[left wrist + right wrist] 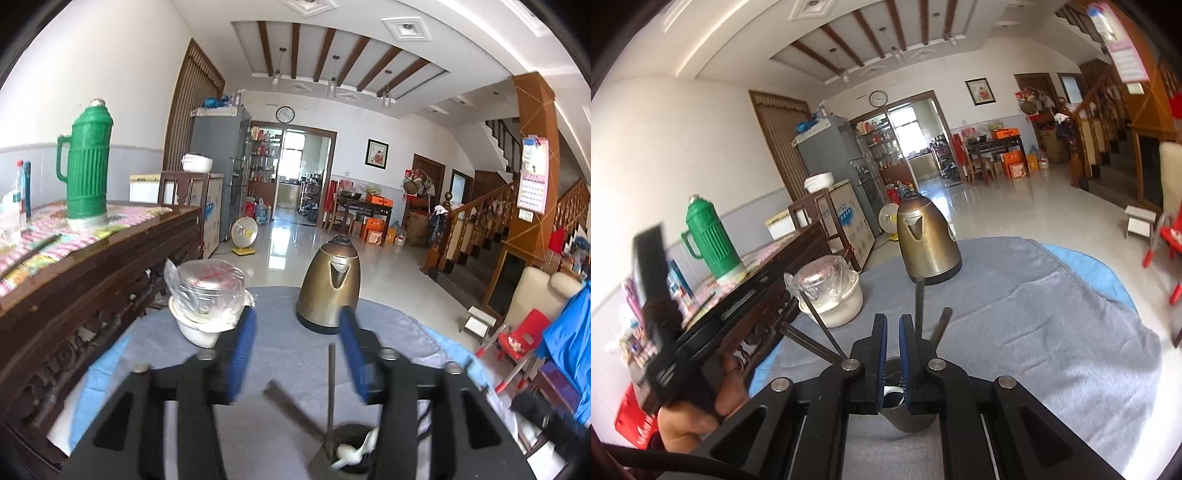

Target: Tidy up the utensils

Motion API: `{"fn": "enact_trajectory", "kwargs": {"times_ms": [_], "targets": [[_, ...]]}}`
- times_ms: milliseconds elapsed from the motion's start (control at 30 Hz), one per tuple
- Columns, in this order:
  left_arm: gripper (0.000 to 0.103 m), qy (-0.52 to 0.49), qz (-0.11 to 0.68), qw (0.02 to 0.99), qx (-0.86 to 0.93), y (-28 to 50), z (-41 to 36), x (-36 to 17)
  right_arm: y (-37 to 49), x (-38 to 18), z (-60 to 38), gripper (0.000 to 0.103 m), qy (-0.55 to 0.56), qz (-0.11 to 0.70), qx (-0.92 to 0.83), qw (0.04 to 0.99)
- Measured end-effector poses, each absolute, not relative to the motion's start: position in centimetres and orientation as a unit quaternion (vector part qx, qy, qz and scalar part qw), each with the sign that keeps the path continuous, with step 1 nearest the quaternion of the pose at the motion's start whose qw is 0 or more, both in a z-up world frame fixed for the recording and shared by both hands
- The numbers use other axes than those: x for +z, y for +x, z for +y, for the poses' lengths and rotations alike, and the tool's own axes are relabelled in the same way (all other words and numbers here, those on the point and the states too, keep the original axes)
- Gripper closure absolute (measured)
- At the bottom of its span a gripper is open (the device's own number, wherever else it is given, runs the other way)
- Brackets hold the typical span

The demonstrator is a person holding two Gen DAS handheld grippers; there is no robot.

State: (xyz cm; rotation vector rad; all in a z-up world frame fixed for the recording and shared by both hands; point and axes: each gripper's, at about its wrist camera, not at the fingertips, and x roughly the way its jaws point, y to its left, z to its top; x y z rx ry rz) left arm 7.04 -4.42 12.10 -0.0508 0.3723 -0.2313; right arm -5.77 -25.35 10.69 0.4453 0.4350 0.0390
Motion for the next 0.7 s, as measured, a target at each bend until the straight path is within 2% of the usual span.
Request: {"fn": "enact_trajectory", "kwargs": {"times_ms": [200,400,533,600,700], "targets": [[0.025,0.028,0.195,0.975,-0.101,2.7,-3.0,12.2,-7.9,11.1,-27.5,0.091,0.264,0.201,0.011,0.943],[0.018,0.088,0.253,0.960,-0.078,-0.2,-3.0,10.7,-9.8,11.4,-27.5,0.085,0.285,0.203,0.015,0.937],[0.017,0.095,0.274,0.955,-0.067,-1.9,-2.5,10.2,-11.1,11.4,-26.7,0.066,0.279,0.211,0.016,0.937],[0.017,0.095,0.278,0.954,-0.066,-2.7,-2.4,10.2,-11.9,11.2,-26.4,0.045,0.278,0.213,0.012,0.937],[0.016,0.100,0.273,0.955,-0.057,-4.0,-2.4,10.5,-13.3,11.2,-26.2,0.045,0.270,0.212,0.006,0.939]]}}
